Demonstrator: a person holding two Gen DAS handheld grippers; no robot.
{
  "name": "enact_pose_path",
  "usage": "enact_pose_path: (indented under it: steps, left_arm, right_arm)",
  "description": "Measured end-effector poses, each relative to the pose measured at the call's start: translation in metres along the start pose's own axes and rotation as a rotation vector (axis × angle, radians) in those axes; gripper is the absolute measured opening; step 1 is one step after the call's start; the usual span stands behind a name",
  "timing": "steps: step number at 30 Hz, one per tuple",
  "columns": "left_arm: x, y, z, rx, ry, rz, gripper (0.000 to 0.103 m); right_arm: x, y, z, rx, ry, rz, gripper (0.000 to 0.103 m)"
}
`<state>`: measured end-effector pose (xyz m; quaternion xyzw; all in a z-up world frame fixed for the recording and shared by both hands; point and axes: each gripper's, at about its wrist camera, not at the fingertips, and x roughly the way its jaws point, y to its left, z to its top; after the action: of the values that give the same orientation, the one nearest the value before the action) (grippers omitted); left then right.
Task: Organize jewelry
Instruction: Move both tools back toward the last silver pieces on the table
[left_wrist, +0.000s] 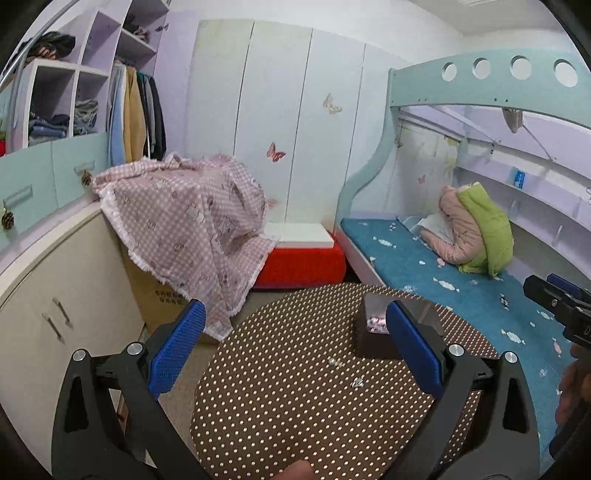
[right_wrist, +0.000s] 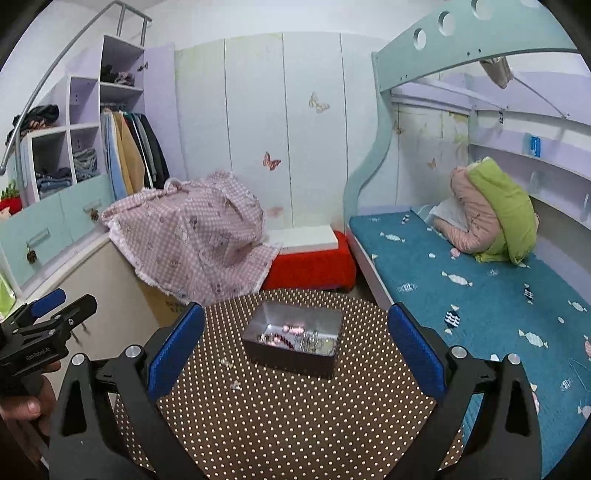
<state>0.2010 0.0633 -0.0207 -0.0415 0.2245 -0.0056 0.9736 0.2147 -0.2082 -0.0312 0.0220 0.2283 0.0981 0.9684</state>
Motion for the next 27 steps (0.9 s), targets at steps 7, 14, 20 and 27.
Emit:
enact_pose_path:
  steps: [7, 14, 20, 27]
  left_arm:
    - [0.015, 0.008, -0.014, -0.013, 0.049, 0.010, 0.098]
    - [0.040, 0.015, -0.033, -0.015, 0.115, 0.023, 0.098]
    - [0.070, 0.024, -0.048, -0.021, 0.180, 0.042, 0.098]
    - [0.100, 0.028, -0.062, -0.016, 0.241, 0.050, 0.098]
  right_arm:
    - [0.029, 0.009, -0.023, -0.024, 0.103, 0.037, 0.096]
    - [0.094, 0.024, -0.068, -0.045, 0.304, 0.104, 0.096]
    - [0.146, 0.046, -0.095, -0.106, 0.431, 0.152, 0.076]
    - [0.175, 0.065, -0.106, -0.164, 0.472, 0.209, 0.056]
